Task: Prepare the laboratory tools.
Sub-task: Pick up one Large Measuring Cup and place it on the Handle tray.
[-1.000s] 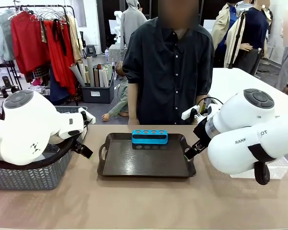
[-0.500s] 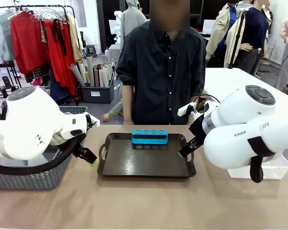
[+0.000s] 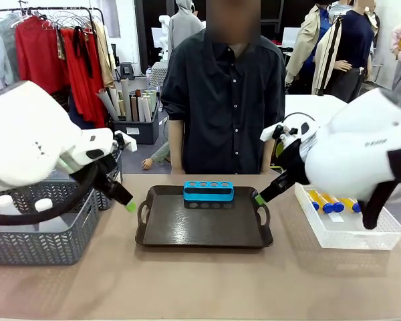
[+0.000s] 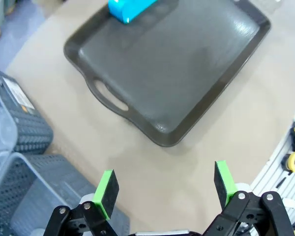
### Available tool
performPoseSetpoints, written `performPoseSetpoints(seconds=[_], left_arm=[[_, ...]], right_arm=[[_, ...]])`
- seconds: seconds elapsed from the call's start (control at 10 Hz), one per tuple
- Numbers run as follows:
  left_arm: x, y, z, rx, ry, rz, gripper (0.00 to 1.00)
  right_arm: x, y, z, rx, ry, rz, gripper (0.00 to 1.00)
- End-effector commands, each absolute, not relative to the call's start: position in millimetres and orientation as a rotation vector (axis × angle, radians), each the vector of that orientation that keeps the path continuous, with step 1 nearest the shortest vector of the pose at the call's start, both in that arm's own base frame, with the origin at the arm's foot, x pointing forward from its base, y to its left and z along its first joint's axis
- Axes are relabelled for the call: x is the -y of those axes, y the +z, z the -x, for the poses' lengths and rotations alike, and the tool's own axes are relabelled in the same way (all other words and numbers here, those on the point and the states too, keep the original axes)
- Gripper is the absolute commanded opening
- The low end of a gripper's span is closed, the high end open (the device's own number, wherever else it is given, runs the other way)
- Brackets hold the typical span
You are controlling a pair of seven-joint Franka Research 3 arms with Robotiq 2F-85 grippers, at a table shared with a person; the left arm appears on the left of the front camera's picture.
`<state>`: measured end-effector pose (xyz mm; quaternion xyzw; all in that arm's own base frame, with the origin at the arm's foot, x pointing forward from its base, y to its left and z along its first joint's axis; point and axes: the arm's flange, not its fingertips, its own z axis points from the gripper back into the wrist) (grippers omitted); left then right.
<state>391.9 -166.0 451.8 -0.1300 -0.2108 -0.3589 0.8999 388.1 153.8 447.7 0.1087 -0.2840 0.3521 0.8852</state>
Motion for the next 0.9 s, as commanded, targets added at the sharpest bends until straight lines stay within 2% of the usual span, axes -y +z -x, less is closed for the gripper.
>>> performPoseSetpoints(seconds=[0.0, 0.4, 0.8], left_arm=[[159.2, 475.8, -396.1, 0.511, -0.824, 0.315, 1.0], [151.4, 521.8, -401.0, 0.651, -0.896, 0.356, 1.0], [137.0, 538.7, -410.8, 0.742, -0.934, 0.388, 1.0]], right_arm=[[-138.2, 471.5, -399.8, 0.609, 0.779, -0.275, 1.0], [-113.7, 525.6, -400.3, 0.67, 0.817, -0.29, 1.0], [-89.6, 552.0, -399.7, 0.706, 0.865, -0.359, 1.0]])
